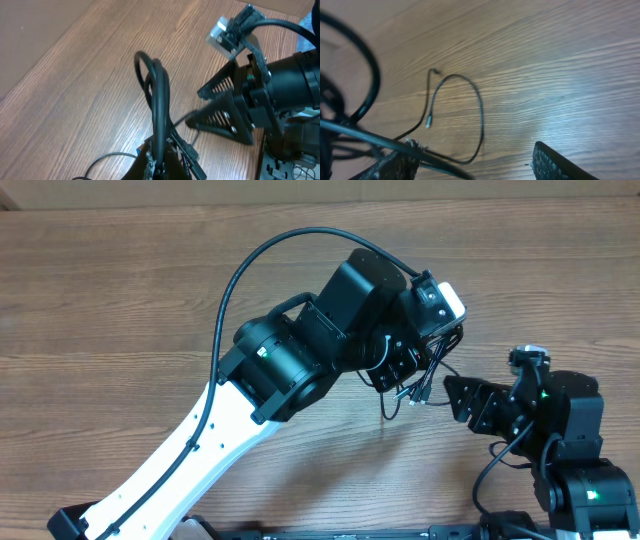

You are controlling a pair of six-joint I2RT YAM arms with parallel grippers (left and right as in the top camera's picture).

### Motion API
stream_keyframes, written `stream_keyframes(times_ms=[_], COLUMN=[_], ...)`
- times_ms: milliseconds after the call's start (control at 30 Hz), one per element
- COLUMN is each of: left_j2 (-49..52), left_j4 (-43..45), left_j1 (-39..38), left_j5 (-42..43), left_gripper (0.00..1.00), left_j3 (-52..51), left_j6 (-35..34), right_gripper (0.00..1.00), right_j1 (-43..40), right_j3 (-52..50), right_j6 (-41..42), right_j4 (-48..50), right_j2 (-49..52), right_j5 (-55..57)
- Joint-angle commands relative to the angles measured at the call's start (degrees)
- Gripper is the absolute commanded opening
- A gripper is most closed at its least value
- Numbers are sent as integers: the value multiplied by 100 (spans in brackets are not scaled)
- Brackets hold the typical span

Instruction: Untangle cables

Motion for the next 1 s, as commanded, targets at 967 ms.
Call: stream_keyframes(times_ms=[967], left_j2=[-116], left_j4=[-22], left_j1=[24], left_j5=[-1099], left_gripper=[4], left_j3=[94], left_j6=[-570], right_gripper=[100], right_j1=[-15], right_j3=[37], right_j6=[2251], right_j4=[-629], right_j2=[-9], right_j5=[1945])
